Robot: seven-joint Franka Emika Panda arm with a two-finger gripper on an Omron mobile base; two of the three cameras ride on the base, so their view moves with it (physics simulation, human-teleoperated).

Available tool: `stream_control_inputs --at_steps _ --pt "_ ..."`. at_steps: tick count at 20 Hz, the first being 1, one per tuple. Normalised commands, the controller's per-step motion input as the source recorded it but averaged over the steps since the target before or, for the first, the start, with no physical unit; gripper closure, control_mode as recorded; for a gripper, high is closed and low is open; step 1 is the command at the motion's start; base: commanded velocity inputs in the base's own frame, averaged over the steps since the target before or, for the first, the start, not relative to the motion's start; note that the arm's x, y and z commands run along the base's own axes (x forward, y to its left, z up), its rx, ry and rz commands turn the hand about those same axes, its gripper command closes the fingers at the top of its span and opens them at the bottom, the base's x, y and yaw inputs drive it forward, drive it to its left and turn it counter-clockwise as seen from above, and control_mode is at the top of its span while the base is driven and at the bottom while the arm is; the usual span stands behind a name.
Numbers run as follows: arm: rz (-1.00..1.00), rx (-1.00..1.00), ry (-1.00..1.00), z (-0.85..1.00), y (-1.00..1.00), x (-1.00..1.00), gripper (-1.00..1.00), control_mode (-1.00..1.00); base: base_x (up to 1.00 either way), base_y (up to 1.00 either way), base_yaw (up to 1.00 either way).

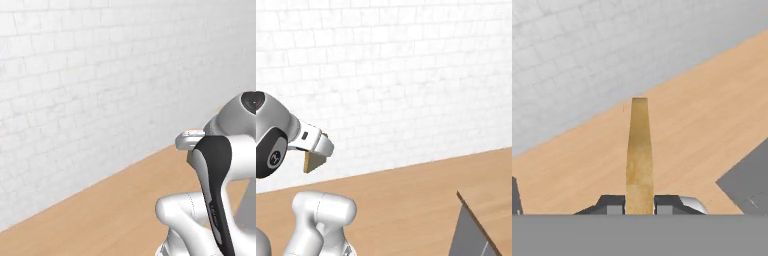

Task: Start the toaster. Once the lever pops up, take the bread to the plate on the dining counter.

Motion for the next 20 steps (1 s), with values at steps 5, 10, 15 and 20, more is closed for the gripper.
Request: stream_control_inputs --at_steps 5,10,15,20 --pt "0.00 0.00 0.00 0.00 0.00 0.00 1.00 1.00 0.26 0.00 -0.70" --pt "0.00 0.00 0.00 0.00 0.00 0.00 1.00 1.00 0.42 0.30 -0.66" --pt "0.00 0.00 0.00 0.00 0.00 0.00 1.00 1.00 0.43 0.70 -0.61" --pt "0.00 0.00 0.00 0.00 0.00 0.00 1.00 1.00 0.53 0.74 -0.59"
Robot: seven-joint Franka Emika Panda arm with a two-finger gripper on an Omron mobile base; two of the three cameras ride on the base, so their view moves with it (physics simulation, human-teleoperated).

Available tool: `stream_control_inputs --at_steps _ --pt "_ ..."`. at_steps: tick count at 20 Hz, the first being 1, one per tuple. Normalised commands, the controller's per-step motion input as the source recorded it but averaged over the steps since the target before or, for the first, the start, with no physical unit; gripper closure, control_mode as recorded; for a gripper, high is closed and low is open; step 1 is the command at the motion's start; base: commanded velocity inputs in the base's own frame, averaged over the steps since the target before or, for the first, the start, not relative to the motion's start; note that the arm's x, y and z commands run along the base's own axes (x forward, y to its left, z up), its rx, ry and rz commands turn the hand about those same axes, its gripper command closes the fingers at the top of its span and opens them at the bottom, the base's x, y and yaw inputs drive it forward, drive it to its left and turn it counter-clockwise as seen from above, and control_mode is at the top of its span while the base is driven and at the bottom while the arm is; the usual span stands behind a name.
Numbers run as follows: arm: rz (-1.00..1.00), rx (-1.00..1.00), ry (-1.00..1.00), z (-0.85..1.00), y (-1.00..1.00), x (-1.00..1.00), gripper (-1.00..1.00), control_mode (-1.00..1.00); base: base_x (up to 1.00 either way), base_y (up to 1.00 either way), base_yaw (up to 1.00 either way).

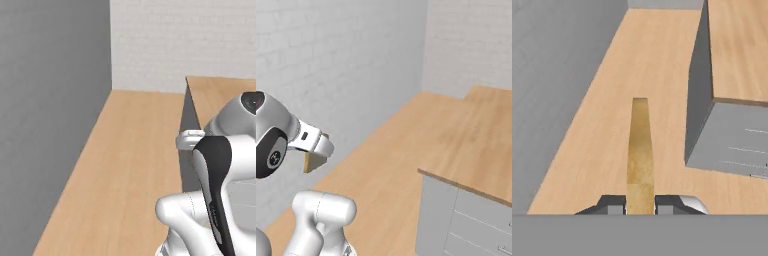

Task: Start the toaster. Once the lever pops up, take the bread to the plate on the dining counter.

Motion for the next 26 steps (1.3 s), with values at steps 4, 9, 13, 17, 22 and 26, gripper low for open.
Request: stream_control_inputs --at_steps 4,9,13,17,22,26 --pt "0.00 0.00 0.00 0.00 0.00 0.00 1.00 1.00 0.73 0.58 -0.58" --pt "0.00 0.00 0.00 0.00 0.00 0.00 1.00 1.00 0.90 0.46 -0.52" --pt "0.00 0.00 0.00 0.00 0.00 0.00 1.00 1.00 1.00 0.40 -0.39" --pt "0.00 0.00 0.00 0.00 0.00 0.00 1.00 1.00 1.00 0.39 -0.20" --pt "0.00 0.00 0.00 0.00 0.00 0.00 1.00 1.00 1.00 0.38 -0.03" --pt "0.00 0.00 0.00 0.00 0.00 0.00 1.00 1.00 1.00 0.33 0.01"
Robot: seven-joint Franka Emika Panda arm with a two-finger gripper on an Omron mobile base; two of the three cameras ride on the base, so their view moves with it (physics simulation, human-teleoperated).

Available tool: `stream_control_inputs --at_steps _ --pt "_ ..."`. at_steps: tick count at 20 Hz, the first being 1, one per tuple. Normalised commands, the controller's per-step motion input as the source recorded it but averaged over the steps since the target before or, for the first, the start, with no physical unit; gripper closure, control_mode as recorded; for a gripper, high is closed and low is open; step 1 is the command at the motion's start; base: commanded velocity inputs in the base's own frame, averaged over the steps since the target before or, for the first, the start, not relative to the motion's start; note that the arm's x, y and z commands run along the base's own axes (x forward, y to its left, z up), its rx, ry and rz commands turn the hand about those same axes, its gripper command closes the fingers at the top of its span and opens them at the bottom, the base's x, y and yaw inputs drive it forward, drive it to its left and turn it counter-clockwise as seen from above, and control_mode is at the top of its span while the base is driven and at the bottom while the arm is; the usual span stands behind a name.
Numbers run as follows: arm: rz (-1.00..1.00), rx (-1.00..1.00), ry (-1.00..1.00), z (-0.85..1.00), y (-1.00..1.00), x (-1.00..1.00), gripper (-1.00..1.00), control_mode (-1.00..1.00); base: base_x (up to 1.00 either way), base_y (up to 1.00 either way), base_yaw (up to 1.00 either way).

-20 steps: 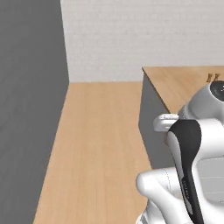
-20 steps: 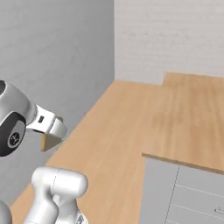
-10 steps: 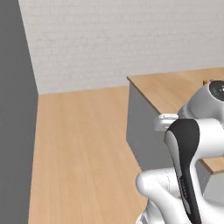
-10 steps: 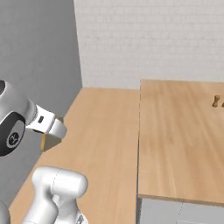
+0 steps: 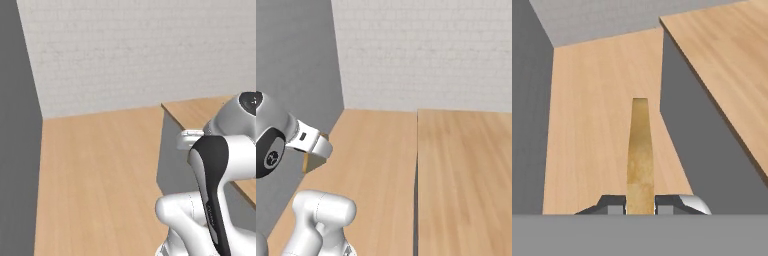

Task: Start the toaster. Once the lever pops up, take the bread to the plate on the dining counter.

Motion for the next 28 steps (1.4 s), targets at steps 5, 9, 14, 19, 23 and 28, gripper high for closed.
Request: stream_control_inputs --at_steps 5,9,14,19,23,28 --pt "0.00 0.00 0.00 0.00 0.00 0.00 1.00 1.00 1.00 0.25 0.04" --pt "0.00 0.00 0.00 0.00 0.00 0.00 1.00 1.00 1.00 0.23 0.01" --pt "0.00 0.00 0.00 0.00 0.00 0.00 1.00 1.00 1.00 0.19 0.00" --pt "0.00 0.00 0.00 0.00 0.00 0.00 1.00 1.00 1.00 0.17 0.00" --pt "0.00 0.00 0.00 0.00 0.00 0.00 1.00 1.00 1.00 0.21 -0.08" --pt "0.00 0.00 0.00 0.00 0.00 0.00 1.00 1.00 1.00 0.21 -0.18"
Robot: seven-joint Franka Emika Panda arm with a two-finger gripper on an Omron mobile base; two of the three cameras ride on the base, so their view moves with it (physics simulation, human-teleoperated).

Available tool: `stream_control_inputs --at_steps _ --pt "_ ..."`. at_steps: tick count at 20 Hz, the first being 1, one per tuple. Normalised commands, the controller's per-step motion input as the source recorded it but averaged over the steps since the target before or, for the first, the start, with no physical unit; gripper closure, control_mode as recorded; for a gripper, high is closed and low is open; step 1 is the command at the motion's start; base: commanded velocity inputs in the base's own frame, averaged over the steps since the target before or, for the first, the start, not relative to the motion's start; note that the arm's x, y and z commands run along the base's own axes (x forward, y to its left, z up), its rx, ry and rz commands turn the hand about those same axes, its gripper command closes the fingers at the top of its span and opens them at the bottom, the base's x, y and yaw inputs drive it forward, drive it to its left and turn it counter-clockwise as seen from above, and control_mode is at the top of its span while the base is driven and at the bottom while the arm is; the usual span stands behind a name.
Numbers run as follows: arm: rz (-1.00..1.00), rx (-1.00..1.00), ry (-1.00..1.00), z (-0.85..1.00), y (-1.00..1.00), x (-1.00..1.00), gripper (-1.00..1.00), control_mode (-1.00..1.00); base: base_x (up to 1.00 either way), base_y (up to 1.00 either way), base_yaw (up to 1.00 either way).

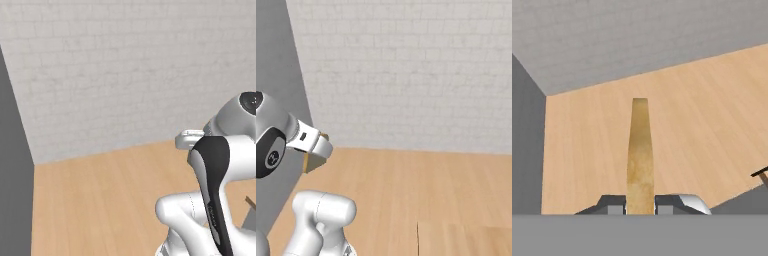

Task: Start the toaster. Once the lever pops up, take the bread to the plate on the dining counter.

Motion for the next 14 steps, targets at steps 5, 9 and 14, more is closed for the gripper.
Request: stream_control_inputs --at_steps 5,9,14 --pt "0.00 0.00 0.00 0.00 0.00 0.00 1.00 1.00 1.00 0.17 -0.32" --pt "0.00 0.00 0.00 0.00 0.00 0.00 1.00 1.00 1.00 0.14 -0.44" --pt "0.00 0.00 0.00 0.00 0.00 0.00 1.00 1.00 0.87 0.13 -0.53"
